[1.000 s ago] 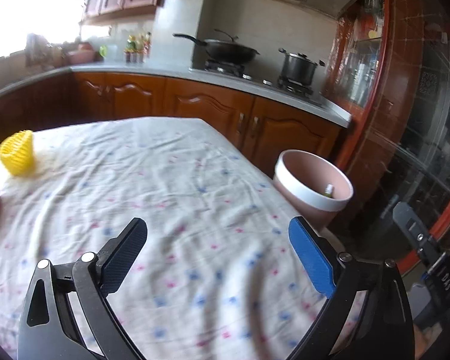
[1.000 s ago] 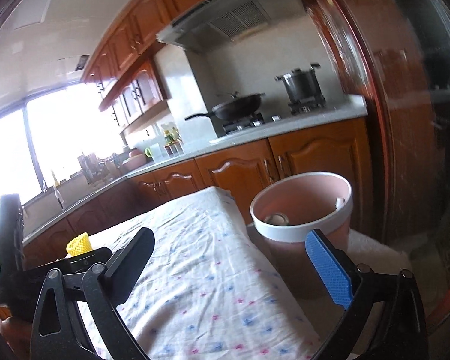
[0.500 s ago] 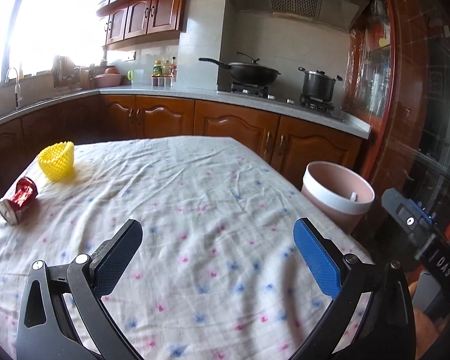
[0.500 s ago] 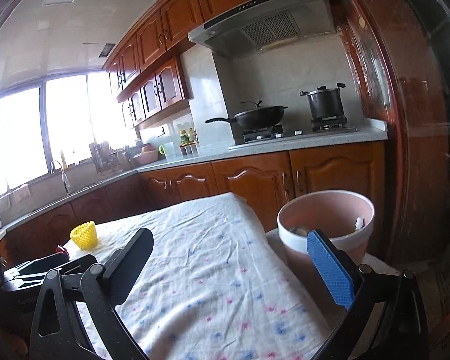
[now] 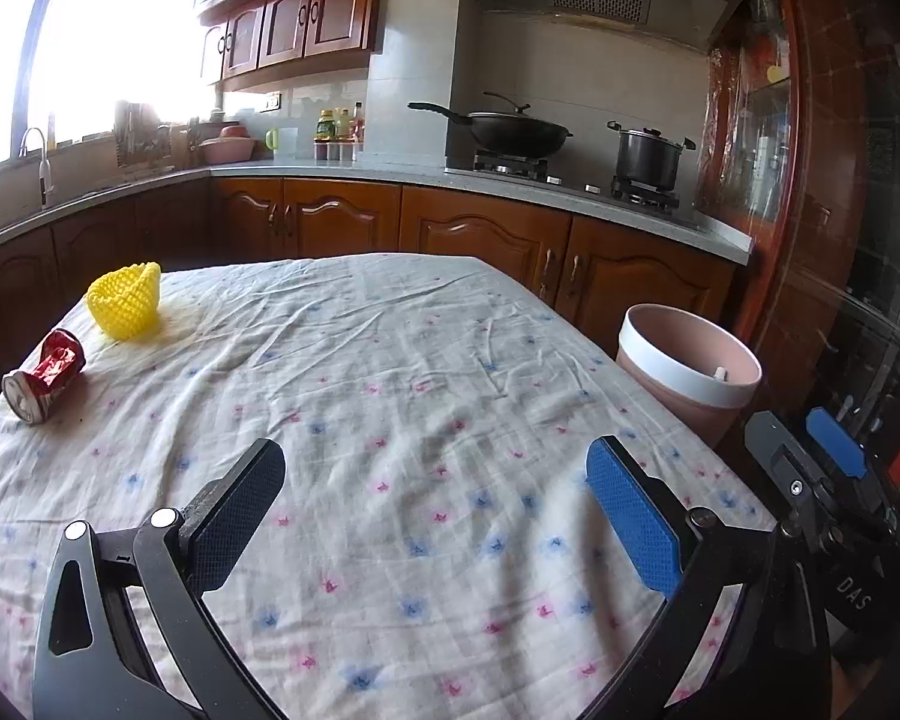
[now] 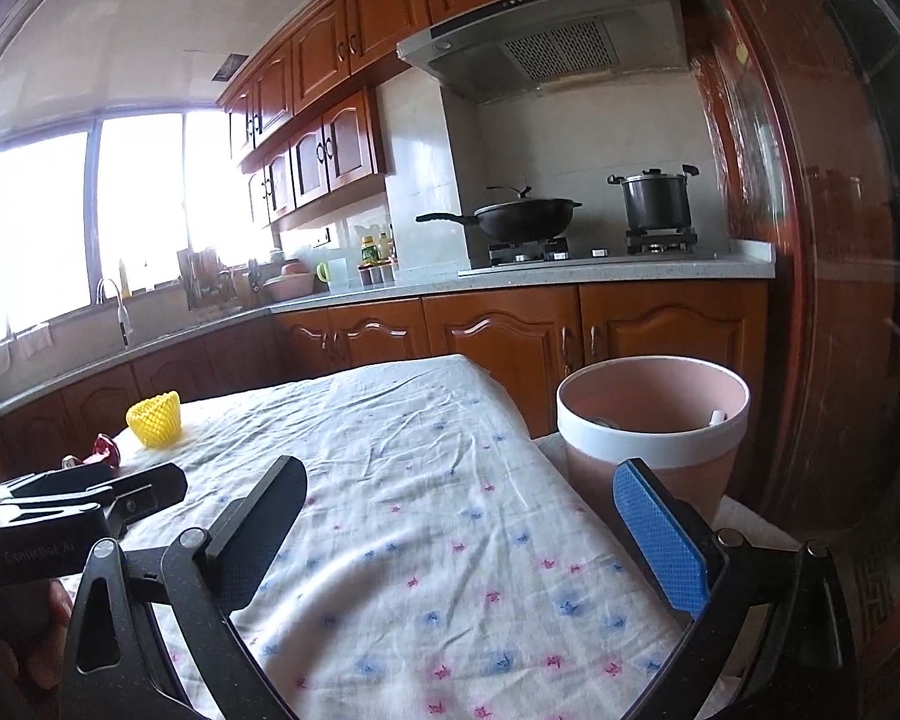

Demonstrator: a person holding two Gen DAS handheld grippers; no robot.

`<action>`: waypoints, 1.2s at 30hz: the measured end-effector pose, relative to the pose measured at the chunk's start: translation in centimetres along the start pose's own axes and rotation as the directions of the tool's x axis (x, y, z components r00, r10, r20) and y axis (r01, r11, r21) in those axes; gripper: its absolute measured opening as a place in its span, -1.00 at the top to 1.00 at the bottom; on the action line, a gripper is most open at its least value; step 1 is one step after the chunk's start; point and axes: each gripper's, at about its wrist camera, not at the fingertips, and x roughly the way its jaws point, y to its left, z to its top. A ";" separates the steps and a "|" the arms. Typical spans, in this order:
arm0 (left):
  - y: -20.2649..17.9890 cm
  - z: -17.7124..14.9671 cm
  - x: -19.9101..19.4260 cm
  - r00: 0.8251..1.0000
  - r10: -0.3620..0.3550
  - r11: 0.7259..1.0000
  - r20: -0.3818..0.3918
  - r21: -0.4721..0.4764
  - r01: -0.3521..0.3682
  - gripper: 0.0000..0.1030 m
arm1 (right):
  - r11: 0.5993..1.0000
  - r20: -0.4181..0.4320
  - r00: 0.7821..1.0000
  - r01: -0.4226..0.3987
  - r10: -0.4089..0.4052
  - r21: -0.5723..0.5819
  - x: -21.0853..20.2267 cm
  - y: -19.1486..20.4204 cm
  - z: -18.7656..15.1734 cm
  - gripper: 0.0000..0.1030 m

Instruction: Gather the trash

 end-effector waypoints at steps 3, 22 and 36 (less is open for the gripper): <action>0.2 -0.1 0.1 1.000 0.002 1.000 -0.005 -0.002 -0.002 -1.00 | 1.000 -0.002 1.000 -0.003 0.003 -0.004 0.2 0.1 -0.1 -1.00; -0.5 -0.6 -0.4 0.999 0.036 0.999 0.034 0.039 -0.037 -1.00 | 1.000 -0.006 1.000 -0.003 0.003 0.013 0.4 -0.2 -0.2 -1.00; -0.9 -0.7 -0.5 0.998 0.037 0.998 0.043 0.055 -0.040 -1.00 | 1.000 -0.012 1.000 -0.006 0.007 0.028 0.6 -0.4 -0.2 -1.00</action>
